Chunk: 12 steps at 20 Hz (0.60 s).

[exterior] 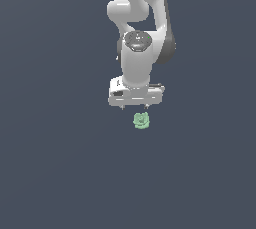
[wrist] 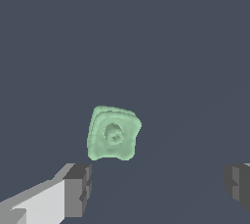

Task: Pick up the object and move it to a goal position.

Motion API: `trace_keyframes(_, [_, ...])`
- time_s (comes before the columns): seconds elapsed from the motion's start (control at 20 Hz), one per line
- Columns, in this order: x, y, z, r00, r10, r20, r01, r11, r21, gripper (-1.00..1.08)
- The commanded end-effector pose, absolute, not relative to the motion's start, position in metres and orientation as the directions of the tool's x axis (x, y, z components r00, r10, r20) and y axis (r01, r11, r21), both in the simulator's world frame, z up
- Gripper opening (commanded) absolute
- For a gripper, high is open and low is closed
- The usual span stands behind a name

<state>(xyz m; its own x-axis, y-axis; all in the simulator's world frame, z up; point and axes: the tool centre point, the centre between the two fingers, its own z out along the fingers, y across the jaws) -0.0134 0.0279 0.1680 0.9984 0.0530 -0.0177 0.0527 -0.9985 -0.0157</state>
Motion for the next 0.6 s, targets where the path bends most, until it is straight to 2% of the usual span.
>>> trace_keyframes(0.0, [-0.017,0.026,0.164,0.998,0.049,-0.032,0.048,-0.999,-0.017,1.00])
trace_keyframes(0.55, [-0.016,0.037,0.148,1.000,0.005,-0.022,0.005,-1.000,-0.012,1.00])
